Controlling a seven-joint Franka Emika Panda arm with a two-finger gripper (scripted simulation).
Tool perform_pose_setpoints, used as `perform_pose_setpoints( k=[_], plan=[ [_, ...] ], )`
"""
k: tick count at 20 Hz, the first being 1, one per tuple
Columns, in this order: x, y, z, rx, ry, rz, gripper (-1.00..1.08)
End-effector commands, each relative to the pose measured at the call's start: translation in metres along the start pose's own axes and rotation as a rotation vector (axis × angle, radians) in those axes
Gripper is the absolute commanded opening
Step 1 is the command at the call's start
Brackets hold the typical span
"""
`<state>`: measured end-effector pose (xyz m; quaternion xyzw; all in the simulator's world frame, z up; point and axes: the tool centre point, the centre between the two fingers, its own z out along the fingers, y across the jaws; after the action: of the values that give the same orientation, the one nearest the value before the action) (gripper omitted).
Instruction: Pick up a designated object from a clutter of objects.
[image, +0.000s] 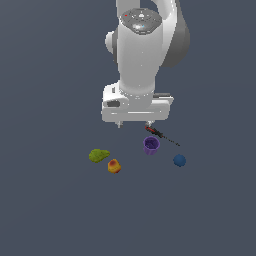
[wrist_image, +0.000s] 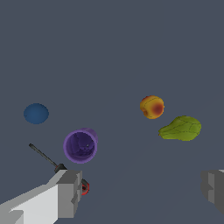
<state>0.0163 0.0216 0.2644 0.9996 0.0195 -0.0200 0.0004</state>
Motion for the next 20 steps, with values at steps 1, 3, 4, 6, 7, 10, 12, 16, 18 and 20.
perform_pose_setpoints(
  k=[1,3,4,6,7,10,12,16,18,20],
  plan=[
    [0.010,-0.019,0.016,-0.009,0.003,-0.040,1.00],
    [0.018,-0.037,0.031,-0.017,0.006,-0.077,1.00],
    [0.023,-0.047,0.039,-0.020,0.008,-0.098,1.00],
    [0.030,-0.070,0.057,-0.025,0.012,-0.143,1.00],
    [0.034,-0.081,0.067,-0.027,0.014,-0.165,1.00],
    [0.041,-0.117,0.096,-0.029,0.021,-0.232,1.00],
    [0.044,-0.139,0.113,-0.028,0.025,-0.272,1.00],
    [0.044,-0.175,0.143,-0.022,0.032,-0.336,1.00],
    [0.044,-0.190,0.155,-0.019,0.034,-0.361,1.00],
    [0.043,-0.202,0.164,-0.015,0.036,-0.381,1.00]
  ],
)
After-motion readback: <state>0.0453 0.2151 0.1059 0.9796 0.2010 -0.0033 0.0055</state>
